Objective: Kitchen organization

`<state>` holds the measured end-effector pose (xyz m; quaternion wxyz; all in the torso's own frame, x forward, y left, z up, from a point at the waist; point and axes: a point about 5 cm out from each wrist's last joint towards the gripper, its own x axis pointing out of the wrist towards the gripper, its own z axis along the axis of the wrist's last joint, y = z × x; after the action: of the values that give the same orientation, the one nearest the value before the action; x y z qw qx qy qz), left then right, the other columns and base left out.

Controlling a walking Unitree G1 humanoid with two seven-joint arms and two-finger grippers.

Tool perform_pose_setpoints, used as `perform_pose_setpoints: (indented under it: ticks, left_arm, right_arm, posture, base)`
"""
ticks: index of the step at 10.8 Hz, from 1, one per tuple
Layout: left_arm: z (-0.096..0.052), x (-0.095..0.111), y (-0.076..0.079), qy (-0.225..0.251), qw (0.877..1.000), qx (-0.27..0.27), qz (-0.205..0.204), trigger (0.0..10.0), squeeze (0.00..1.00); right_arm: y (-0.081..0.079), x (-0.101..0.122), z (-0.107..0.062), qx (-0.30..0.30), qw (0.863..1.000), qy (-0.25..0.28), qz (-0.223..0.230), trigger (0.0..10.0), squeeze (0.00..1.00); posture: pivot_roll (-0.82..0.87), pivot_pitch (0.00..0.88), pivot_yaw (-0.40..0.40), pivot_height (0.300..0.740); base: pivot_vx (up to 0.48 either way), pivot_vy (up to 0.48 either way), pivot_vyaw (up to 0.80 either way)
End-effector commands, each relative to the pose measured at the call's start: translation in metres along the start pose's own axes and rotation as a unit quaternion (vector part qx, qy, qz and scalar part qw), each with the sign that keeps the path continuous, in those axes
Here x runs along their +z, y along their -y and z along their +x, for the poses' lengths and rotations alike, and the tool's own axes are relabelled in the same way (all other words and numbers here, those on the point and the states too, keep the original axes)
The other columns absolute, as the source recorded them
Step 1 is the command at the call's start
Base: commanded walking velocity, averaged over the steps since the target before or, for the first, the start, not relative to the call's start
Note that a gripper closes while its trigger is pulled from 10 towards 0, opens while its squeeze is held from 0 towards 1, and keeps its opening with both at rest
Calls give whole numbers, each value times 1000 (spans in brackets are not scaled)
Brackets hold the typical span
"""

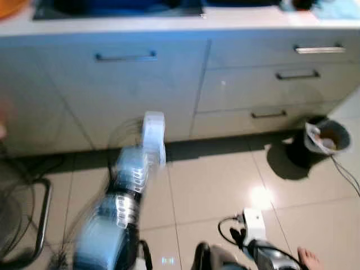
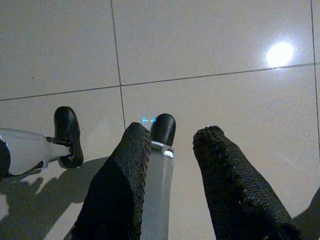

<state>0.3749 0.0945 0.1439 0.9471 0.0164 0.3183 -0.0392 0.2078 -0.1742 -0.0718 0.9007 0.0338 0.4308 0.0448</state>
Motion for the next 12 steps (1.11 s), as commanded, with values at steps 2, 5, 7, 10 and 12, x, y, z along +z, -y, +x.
perform_pose_setpoints:
  ticks: [2,5,7,10,12]
  left_arm:
    - [-5,-129,-18,-32,999,24,-8,10000,0]
    - [-2,-145,-23,-28,999,34,-22,10000,0]
    - [-3,-177,-42,-3,999,51,-17,10000,0]
    - [-17,-290,-74,-120,990,63,-24,10000,0]
    - [-17,-290,-72,-114,991,60,-24,10000,0]
  right_arm:
    - [0,-6,-1,-5,1000,-6,10,10000,0]
    - [0,-7,-1,-6,1000,-7,13,10000,0]
    - [0,-5,-1,-7,1000,-2,19,10000,0]
    - [1,-5,-1,-8,1000,0,23,10000,0]
    - [3,-6,-2,-10,1000,0,24,10000,0]
  posture:
    - [64,116,-40,723]
    - [62,110,-38,723]
    - [61,112,-36,723]
    - [59,114,-37,723]
    - [56,116,-38,723]
  base:
    - [0,0,0]
    - [0,0,0]
    - [0,0,0]
    - [0,0,0]
    - [0,0,0]
